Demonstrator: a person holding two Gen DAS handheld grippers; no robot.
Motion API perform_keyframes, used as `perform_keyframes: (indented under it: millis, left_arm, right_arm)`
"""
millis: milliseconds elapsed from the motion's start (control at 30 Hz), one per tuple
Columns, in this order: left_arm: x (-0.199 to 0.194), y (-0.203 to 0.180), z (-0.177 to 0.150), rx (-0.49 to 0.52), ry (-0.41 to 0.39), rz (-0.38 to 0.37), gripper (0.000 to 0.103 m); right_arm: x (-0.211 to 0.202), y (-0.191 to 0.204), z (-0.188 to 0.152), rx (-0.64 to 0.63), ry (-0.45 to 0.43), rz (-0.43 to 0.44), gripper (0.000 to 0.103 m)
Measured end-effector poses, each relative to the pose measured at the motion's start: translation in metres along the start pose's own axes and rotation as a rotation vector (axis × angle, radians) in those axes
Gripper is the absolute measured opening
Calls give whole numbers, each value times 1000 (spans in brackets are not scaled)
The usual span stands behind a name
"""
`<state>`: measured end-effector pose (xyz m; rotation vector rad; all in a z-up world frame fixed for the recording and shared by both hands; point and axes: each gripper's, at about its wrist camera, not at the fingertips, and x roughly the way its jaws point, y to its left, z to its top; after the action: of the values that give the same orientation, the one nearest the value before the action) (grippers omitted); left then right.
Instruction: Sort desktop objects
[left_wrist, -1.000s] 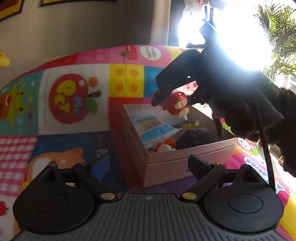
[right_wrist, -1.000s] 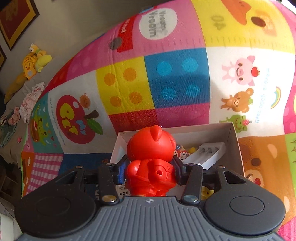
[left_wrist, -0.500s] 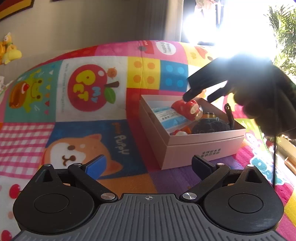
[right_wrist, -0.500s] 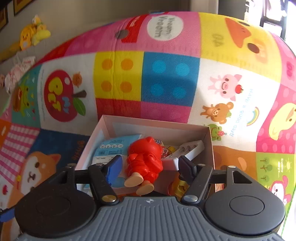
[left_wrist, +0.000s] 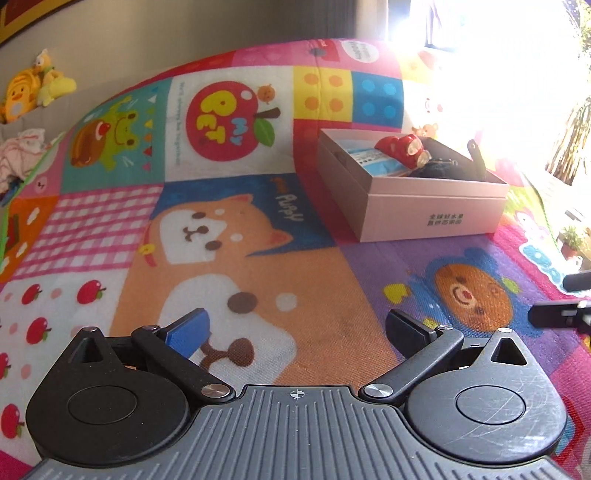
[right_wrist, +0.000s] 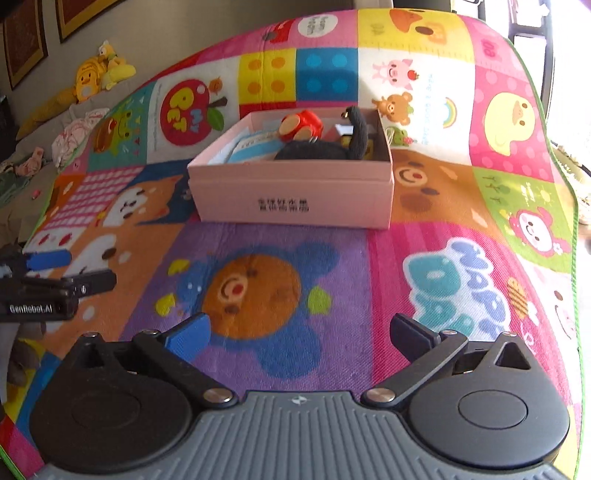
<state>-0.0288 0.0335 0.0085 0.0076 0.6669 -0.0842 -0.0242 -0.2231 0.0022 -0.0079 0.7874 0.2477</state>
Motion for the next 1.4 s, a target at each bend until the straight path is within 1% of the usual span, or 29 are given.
perform_keyframes:
  millis: [67, 167, 200, 267, 300, 367, 400, 500, 633, 900, 1400]
  left_arm:
    - [7, -6, 1, -7, -3, 8, 103]
    - [19, -18, 5, 10, -24, 36, 103]
    - [23, -21, 6, 11, -26, 43, 103]
    - [31, -25, 7, 10, -22, 59, 103]
    - [35, -26, 6, 15, -19, 75, 103]
    - [43, -25, 7, 8, 24, 98, 103]
    - [43, -22, 7, -8, 25, 88, 103]
    - [41, -14, 6, -55, 26, 109, 103]
    - [40, -14, 4, -54, 27, 132, 103]
    - [41, -12, 4, -69, 29, 119, 103]
    - [41, -13, 4, -68, 29, 119, 103]
  right_arm:
    - [11, 6, -2, -5, 11, -31, 103]
    - [25, 11, 3, -43, -3, -90, 103]
    - [27, 11, 6, -42, -6, -95, 103]
    - [33, 9, 9, -38, -11, -133, 103]
    - [36, 8, 11, -30, -12, -134, 103]
    - [37, 3, 11, -4, -12, -119, 103]
    - [37, 3, 11, -4, -17, -119, 103]
    - [35, 4, 2, -5, -70, -124, 103]
    - [34, 5, -1, -6, -89, -125, 103]
    - [34, 5, -1, -6, -88, -125, 103]
    - [35, 4, 0, -6, -88, -125, 103]
